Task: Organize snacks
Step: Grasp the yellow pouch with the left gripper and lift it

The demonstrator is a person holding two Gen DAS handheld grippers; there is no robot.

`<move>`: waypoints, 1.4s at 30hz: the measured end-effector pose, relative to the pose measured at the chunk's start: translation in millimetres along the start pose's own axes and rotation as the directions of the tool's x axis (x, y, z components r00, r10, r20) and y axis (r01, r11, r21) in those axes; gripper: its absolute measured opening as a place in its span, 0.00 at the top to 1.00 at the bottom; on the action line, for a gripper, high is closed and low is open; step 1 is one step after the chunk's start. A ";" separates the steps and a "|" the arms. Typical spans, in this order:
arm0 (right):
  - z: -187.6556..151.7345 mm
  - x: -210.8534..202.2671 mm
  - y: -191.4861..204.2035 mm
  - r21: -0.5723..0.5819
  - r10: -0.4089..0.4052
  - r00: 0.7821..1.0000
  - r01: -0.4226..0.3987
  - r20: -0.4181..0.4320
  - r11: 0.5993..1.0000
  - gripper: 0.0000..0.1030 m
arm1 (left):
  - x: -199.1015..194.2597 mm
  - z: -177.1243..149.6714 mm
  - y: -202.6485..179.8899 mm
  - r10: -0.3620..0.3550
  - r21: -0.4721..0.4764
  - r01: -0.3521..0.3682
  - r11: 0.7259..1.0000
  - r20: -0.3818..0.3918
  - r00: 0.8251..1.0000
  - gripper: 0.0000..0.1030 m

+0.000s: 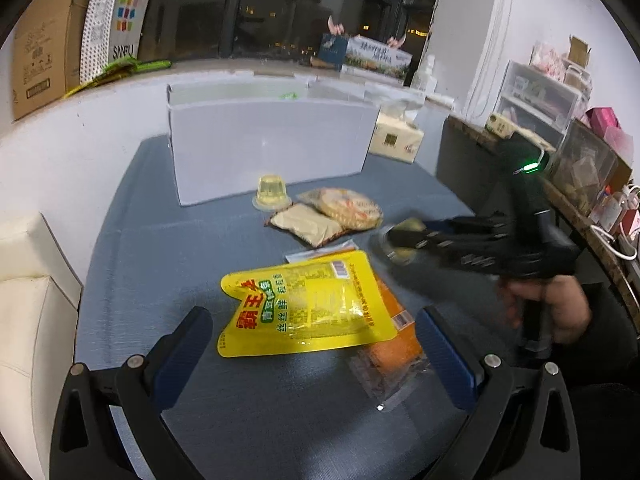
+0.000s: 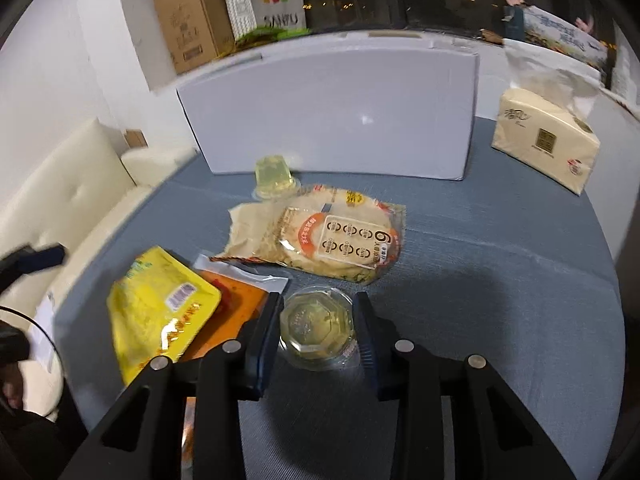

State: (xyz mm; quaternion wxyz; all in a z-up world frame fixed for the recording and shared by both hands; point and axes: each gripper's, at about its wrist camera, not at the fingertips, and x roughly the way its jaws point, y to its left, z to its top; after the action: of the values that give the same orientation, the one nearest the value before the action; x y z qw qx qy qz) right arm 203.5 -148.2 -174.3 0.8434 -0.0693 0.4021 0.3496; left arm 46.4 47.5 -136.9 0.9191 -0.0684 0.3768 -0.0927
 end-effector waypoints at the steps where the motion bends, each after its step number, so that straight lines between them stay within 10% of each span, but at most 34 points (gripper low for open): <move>1: -0.7 -5.6 -1.2 0.012 0.002 1.000 -0.003 0.013 1.000 0.63 | 5.7 0.7 0.4 -0.003 -0.001 0.003 1.000 -0.015 1.000 0.00; 10: -7.9 -58.2 1.4 0.017 0.013 0.993 -0.015 0.120 1.000 0.63 | 30.3 21.4 10.5 -0.147 0.228 0.170 0.959 -0.113 0.983 0.00; 20: -12.6 -69.3 11.1 -0.014 0.055 0.989 -0.054 0.134 0.998 0.63 | 32.2 35.8 10.3 -0.238 0.614 0.375 0.695 -0.295 0.925 0.00; 23: -13.3 -66.9 14.0 -0.027 0.071 0.989 -0.068 0.128 0.997 0.63 | 40.7 33.7 1.9 -0.276 0.657 0.483 0.579 -0.400 0.874 0.00; 26: -14.4 -66.1 16.6 -0.037 0.077 0.990 -0.073 0.121 0.997 0.63 | 59.5 35.0 1.1 -0.260 0.662 0.536 0.523 -0.475 0.841 0.00; 36: -15.8 -59.3 16.1 -0.036 0.087 0.992 -0.084 0.093 0.996 0.63 | 111.8 49.8 5.9 -0.245 0.613 0.623 0.486 -0.589 0.770 0.03; 40: -17.2 -57.7 15.8 -0.028 0.088 0.992 -0.086 0.088 0.996 0.63 | 117.0 71.5 11.6 -0.241 0.548 0.566 0.616 -0.553 0.797 0.35; 42: -17.7 -57.1 16.3 -0.026 0.090 0.992 -0.088 0.087 0.996 0.63 | 110.9 71.3 11.6 -0.249 0.537 0.570 0.622 -0.555 0.794 0.47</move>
State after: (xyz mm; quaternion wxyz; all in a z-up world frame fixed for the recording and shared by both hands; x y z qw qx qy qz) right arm 157.2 -173.5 -141.9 0.8431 -0.0449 0.3633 0.3939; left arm 175.6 38.2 -164.1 0.7234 0.2089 0.4806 -0.4496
